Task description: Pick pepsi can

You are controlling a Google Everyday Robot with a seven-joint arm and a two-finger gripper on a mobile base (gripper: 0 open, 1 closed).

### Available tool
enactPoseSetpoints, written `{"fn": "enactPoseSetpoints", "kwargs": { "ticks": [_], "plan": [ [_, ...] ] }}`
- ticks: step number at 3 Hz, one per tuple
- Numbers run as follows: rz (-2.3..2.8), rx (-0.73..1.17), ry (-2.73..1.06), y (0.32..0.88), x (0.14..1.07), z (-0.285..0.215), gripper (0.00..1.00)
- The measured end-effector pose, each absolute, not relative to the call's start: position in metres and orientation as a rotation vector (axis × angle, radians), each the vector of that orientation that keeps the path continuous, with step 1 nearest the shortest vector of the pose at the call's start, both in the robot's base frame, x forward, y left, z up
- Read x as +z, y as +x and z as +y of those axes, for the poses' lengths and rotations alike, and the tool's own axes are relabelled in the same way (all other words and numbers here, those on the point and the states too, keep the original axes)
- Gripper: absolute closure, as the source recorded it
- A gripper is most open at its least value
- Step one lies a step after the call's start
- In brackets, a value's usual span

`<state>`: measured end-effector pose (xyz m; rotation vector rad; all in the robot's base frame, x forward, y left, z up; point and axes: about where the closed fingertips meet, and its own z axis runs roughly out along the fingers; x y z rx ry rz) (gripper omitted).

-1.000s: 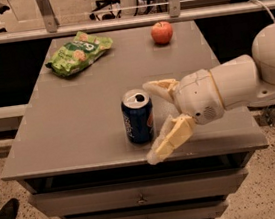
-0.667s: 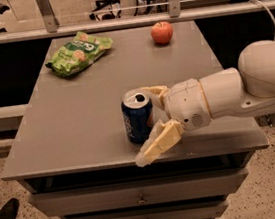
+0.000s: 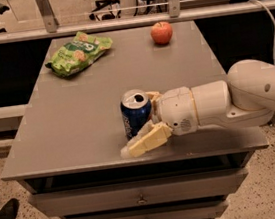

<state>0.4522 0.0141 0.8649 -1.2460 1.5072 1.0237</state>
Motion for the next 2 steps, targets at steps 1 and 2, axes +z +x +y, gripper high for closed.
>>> {"fn": "enactPoseSetpoints", "kwargs": {
  "ticks": [1,2],
  "plan": [
    [1.497,1.017,-1.199,0.461,0.866,0.010,0.38],
    [1.488,0.972,-1.145,0.476,0.876,-0.008,0.61]
  ]
}}
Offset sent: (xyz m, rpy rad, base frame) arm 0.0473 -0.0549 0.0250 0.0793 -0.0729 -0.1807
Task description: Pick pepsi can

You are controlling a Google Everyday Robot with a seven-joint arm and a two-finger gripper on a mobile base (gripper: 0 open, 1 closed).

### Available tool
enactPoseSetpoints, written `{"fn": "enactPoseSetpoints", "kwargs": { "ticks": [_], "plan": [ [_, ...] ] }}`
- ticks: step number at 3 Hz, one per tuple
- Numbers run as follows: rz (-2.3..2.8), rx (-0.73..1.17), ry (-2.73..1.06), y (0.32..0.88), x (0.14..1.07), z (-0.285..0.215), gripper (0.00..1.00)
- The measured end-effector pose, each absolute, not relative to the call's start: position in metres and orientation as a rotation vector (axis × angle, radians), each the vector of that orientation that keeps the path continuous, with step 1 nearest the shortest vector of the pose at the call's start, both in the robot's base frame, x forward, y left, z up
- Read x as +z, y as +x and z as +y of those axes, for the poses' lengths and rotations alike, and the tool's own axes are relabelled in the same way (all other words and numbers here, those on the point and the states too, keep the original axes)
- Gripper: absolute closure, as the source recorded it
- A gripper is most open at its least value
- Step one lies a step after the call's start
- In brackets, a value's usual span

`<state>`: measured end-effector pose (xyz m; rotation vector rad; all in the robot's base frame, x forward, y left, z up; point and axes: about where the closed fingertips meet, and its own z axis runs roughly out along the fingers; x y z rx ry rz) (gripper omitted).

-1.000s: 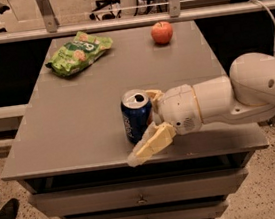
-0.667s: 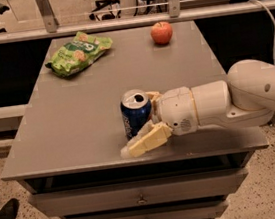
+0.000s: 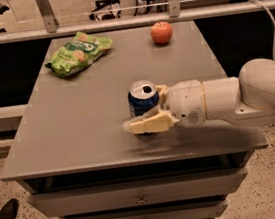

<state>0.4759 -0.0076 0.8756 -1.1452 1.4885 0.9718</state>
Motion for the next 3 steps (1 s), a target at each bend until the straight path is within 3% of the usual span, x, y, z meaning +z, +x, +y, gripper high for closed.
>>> {"fn": "enactPoseSetpoints", "kwargs": {
  "ticks": [1,2,3],
  "plan": [
    [1.467,0.884,-1.093,0.498,0.898,-0.043,0.84],
    [1.449,0.777,-1.038,0.524,0.938,-0.091,1.00],
    [1.432,0.745,-1.028,0.531,0.954,-0.101,1.00]
  ]
}}
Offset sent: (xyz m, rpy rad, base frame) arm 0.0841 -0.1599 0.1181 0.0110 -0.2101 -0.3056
